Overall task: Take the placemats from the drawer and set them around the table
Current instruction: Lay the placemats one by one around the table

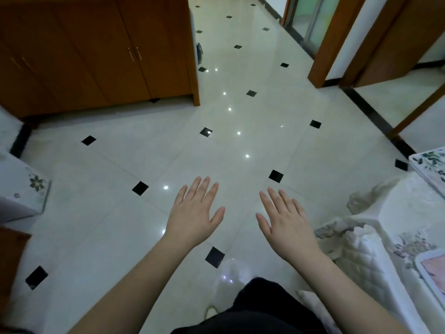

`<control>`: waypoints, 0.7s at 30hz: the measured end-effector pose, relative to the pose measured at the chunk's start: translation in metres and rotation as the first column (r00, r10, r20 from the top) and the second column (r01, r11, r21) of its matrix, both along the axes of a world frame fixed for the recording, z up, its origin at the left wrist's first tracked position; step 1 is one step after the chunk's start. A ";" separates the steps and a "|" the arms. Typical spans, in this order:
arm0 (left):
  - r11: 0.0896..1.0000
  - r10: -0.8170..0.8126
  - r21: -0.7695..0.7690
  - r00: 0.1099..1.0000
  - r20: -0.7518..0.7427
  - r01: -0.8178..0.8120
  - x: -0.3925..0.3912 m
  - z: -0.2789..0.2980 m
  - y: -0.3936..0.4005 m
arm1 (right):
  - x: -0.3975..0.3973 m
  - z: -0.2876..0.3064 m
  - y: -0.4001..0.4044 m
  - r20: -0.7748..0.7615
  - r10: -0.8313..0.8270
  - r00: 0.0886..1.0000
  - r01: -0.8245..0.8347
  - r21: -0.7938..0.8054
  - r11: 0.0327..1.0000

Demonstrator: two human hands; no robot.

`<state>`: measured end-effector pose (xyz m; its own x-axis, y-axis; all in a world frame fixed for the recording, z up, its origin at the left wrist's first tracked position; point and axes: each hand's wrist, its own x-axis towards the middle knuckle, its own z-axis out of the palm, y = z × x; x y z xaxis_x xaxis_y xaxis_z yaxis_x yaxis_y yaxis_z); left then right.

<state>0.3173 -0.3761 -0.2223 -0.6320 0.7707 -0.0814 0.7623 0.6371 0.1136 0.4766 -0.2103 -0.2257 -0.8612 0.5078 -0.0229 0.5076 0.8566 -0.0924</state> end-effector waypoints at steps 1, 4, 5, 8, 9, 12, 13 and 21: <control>1.000 -0.020 0.002 1.000 0.015 0.020 -0.007 -0.001 0.013 | -0.006 -0.002 0.010 0.016 -0.014 1.000 0.015 -0.005 1.000; 0.997 -0.075 -0.026 0.997 0.032 0.076 -0.029 -0.008 0.057 | -0.024 -0.007 0.045 0.043 -0.063 0.997 0.064 -0.024 0.998; 0.995 -0.094 -0.035 0.995 0.023 0.094 -0.036 -0.009 0.073 | -0.030 -0.008 0.057 0.048 -0.075 0.996 0.077 -0.042 0.996; 0.990 -0.132 -0.046 0.991 0.003 0.132 -0.056 -0.010 0.123 | -0.050 -0.010 0.101 0.058 -0.075 0.995 0.079 -0.075 0.994; 0.989 -0.140 -0.049 0.990 0.002 0.140 -0.062 -0.008 0.141 | -0.055 -0.009 0.116 0.057 -0.086 0.995 0.091 -0.076 0.993; 0.980 -0.189 -0.059 0.982 0.006 0.189 -0.077 -0.001 0.192 | -0.068 -0.005 0.162 0.020 -0.150 0.988 0.151 -0.054 0.987; 0.976 -0.211 -0.064 0.978 0.005 0.210 -0.082 0.001 0.209 | -0.071 -0.004 0.178 0.012 -0.171 0.985 0.171 -0.053 0.984; 0.962 -0.265 -0.057 0.964 0.035 0.267 -0.107 0.007 0.335 | -0.093 0.001 0.272 -0.036 -0.331 0.943 0.329 -0.046 0.943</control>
<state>0.2108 -0.0416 -0.2152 -0.4019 0.9037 -0.1477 0.9024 0.4183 0.1038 0.3832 0.0612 -0.2243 -0.6462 0.7631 -0.0154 0.7560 0.6372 -0.1499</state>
